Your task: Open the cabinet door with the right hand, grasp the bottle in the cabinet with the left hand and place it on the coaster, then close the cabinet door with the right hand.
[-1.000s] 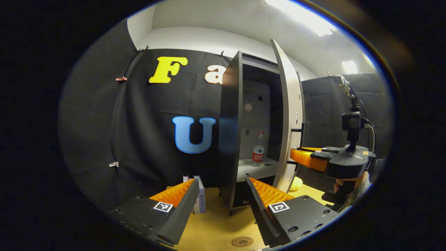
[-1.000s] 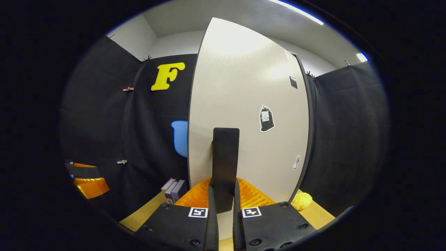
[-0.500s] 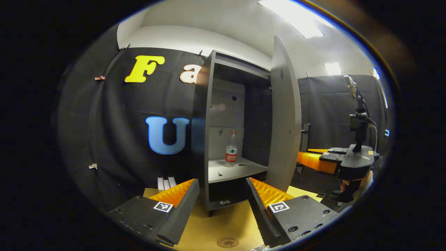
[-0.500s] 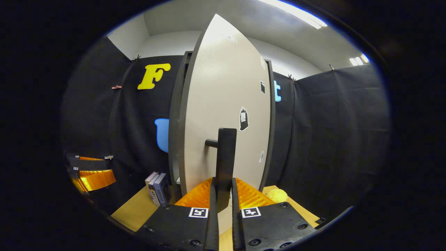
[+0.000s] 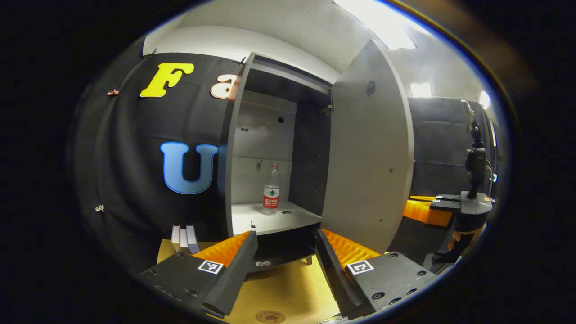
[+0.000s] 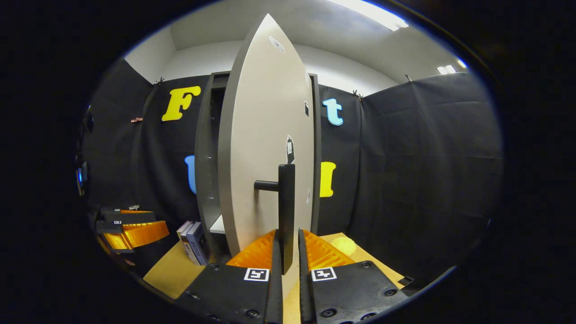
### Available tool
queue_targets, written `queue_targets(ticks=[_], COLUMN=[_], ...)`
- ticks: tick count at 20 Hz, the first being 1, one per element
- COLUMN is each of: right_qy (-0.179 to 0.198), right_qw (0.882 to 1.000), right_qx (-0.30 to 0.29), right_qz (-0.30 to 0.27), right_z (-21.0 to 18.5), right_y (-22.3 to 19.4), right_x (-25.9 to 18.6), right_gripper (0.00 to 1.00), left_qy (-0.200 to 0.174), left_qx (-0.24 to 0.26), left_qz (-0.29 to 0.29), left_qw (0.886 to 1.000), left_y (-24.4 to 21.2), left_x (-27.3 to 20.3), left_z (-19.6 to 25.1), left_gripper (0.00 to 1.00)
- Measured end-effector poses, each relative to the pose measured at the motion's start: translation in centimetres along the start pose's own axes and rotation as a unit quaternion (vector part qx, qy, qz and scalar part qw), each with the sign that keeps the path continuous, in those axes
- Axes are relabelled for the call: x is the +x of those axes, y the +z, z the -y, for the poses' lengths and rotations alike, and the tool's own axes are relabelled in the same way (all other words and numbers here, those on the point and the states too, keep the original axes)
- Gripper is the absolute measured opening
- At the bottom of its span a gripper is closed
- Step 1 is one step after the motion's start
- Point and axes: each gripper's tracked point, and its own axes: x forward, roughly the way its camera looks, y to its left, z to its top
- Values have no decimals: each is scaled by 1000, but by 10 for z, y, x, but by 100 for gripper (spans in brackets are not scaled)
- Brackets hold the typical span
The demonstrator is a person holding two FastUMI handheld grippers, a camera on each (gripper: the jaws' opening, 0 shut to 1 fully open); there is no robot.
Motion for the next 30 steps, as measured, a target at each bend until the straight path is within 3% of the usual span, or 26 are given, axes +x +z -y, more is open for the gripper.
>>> queue_targets(ticks=[5, 7, 13, 14, 15, 23, 26, 28, 30], right_qy=[-21, -12, 49, 55, 60, 134, 193, 217, 231], right_qw=[1000, 1000, 999, 998, 998, 990, 980, 975, 971], right_qx=[-16, -8, -8, -2, 10, 36, 48, 49, 66], right_qz=[-10, -13, -6, -6, -6, 4, -4, -14, -18], right_z=[53, 68, 104, 113, 123, 158, 154, 161, 168], right_y=[-10, -9, -9, -10, -11, -10, -9, -12, -9], right_x=[2, 3, 9, 10, 11, 23, 15, 4, -6], right_gripper=[18, 7, 8, 7, 8, 8, 23, 24, 25], left_qy=[-10, -12, -1, 4, 8, 56, 77, 91, 112], left_qx=[0, -1, 16, 21, 25, 24, 24, 19, 25], left_qz=[0, -6, 8, 13, 17, 21, 20, 23, 26], left_qw=[1000, 1000, 1000, 1000, 1000, 998, 997, 995, 993], left_y=[1, -3, 2, 4, 4, 8, 4, 4, 5], left_x=[44, 58, 107, 116, 126, 216, 250, 273, 295], left_z=[30, 38, 51, 50, 49, 25, 17, 12, 0], left_gripper=[85, 85, 85, 80, 85, 85, 84, 81, 85])
